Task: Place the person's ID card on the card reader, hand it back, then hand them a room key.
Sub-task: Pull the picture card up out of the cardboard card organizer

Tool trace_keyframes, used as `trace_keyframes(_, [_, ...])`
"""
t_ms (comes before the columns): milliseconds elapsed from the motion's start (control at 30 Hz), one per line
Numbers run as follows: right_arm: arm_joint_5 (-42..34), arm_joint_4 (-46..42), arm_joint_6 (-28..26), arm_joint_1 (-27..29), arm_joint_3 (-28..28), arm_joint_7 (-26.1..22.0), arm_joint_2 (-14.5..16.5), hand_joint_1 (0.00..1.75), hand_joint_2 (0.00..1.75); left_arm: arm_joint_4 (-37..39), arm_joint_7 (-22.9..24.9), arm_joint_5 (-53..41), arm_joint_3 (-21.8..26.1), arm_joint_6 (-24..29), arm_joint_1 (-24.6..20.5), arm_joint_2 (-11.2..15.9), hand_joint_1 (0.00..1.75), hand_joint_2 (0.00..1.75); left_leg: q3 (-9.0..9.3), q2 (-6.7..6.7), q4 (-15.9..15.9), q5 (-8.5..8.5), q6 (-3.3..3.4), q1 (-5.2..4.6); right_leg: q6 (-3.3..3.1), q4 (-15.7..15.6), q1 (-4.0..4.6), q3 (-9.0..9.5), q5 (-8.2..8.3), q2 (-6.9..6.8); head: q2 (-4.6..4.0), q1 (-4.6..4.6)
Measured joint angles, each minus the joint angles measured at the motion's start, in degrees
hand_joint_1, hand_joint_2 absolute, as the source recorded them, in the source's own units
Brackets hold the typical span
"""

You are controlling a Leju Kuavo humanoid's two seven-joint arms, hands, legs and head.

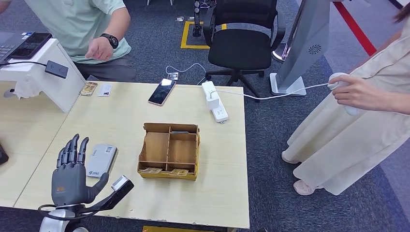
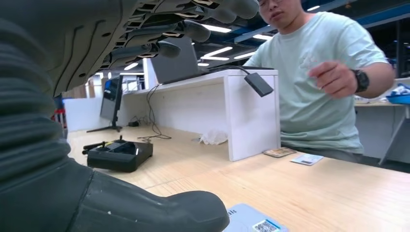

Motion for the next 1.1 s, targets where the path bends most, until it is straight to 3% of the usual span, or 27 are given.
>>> trace_keyframes(333, [0.00, 0.00, -0.34, -0.01, -0.17, -0.01, 0.00, 0.00, 0.00, 2.46, 0.87, -3.05, -3.42, 0.54, 1.13, 1.95, 0.00, 1.75, 0.01, 0.00, 0.00, 0.00, 0.00, 0.01, 0.00, 0.00, 0.00, 0.00, 0.00, 0.00, 0.00, 0.00])
trace_keyframes(800, [0.00, 0.10, -0.67, -0.38, -0.24, -0.07, 0.00, 0.00, 0.00, 8.25, 3.44, -1.72, -14.00, -2.79, 2.21, 8.80, 0.00, 1.75, 0.00, 0.00, 0.00, 0.01, 0.00, 0.01, 0.00, 0.00, 0.00, 0.01, 0.00, -0.01, -0.01, 0.01])
trace_keyframes(1100, [0.00, 0.34, -0.67, -0.62, -0.10, -0.04, 0.00, 0.00, 0.00, 9.16, 4.42, -1.14, -17.36, -3.67, 1.97, 10.99, 0.00, 1.75, 0.00, 0.00, 0.00, 0.00, 0.00, 0.01, 0.00, 0.00, 0.00, 0.00, 0.00, -0.01, -0.01, 0.00])
